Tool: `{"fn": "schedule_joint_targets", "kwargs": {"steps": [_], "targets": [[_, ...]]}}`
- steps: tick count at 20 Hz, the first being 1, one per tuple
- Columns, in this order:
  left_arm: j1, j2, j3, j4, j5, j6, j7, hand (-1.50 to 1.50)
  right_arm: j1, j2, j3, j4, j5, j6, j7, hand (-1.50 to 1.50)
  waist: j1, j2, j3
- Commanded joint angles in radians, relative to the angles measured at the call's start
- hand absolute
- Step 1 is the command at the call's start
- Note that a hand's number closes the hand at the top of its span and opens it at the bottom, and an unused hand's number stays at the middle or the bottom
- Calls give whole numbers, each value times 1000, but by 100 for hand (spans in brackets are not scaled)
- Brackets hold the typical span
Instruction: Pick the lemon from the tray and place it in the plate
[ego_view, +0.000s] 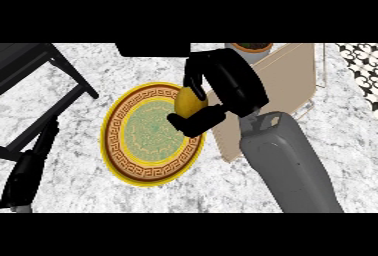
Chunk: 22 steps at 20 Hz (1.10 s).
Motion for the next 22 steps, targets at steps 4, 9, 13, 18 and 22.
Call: {"fn": "schedule_joint_targets", "kwargs": {"steps": [4, 9, 13, 18, 22], "targets": [[-17, -11, -6, -19, -10, -12, 14, 0, -140, 38, 215, 218, -84, -128, 169, 150, 17, 2, 0], [-40, -45, -22, 20, -39, 12, 10, 0, -201, 39, 356, 429, -202, -269, 144, 150, 29, 7, 0], [-65, 2, 9, 33, -22, -34, -6, 0, -252, 39, 455, 547, -344, -349, 94, 150, 41, 10, 0], [-95, -1, 10, 37, -22, -35, 6, 0, -263, 39, 473, 584, -525, -439, 198, -150, 55, 13, 0], [-33, -21, -11, 8, -34, -39, -21, 0, -253, 39, 615, 630, -600, -566, 193, -150, 58, 11, 0]]}}
